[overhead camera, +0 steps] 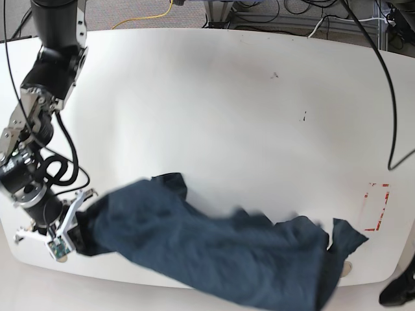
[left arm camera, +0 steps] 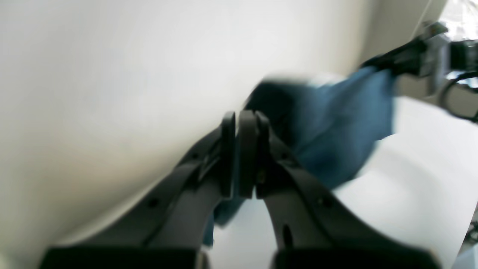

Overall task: Layout the t-shirt on the table in an organized manner, then fold the t-shirt properly
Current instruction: 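Lift the shirt with both grippers and shake it out above the table, then lay the shirt down, release with the left gripper and pull it back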

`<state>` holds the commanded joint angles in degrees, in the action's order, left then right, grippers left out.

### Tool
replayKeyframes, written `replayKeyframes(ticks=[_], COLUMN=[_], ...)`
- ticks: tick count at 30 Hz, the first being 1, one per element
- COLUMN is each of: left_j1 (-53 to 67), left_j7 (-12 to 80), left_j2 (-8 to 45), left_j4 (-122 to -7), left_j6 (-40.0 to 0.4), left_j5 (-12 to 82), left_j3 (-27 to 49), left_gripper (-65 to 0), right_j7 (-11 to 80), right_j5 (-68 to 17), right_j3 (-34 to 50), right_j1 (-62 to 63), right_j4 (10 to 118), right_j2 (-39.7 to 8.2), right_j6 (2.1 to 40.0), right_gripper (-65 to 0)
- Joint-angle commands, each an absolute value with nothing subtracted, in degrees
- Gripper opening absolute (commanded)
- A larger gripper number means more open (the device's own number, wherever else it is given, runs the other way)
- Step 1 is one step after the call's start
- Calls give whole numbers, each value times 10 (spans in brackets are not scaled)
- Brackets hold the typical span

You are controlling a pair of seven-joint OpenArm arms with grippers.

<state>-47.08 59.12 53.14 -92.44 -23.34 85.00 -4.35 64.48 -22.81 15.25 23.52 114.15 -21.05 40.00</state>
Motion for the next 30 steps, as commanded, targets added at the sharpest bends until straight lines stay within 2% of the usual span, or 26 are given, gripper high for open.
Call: replayKeyframes(ticks=[9,17,24,30], left_j1=[-194,25,147,202], left_j7=[600,600,600,600], left_j2=[528,492,445,413], left_j4=[-972,-1023,-1043,-1046], left_j6=[-233,-233,-233,-233], left_j5=[850,850,850,850], left_j3=[125,261,329,342], left_gripper=[-650,-650,-650,-650], right_j7=[645,645,641,615], right_j5=[-228,-281,-297,-295], right_j3=[172,175,175,175], right_j1=[80,-17,-80,-116], right_j4=[1164,1164,1164,1164], right_j2=[-145,-131,-130,-131], right_j6=[400,400,400,400], right_gripper=[-650,-650,-650,-650])
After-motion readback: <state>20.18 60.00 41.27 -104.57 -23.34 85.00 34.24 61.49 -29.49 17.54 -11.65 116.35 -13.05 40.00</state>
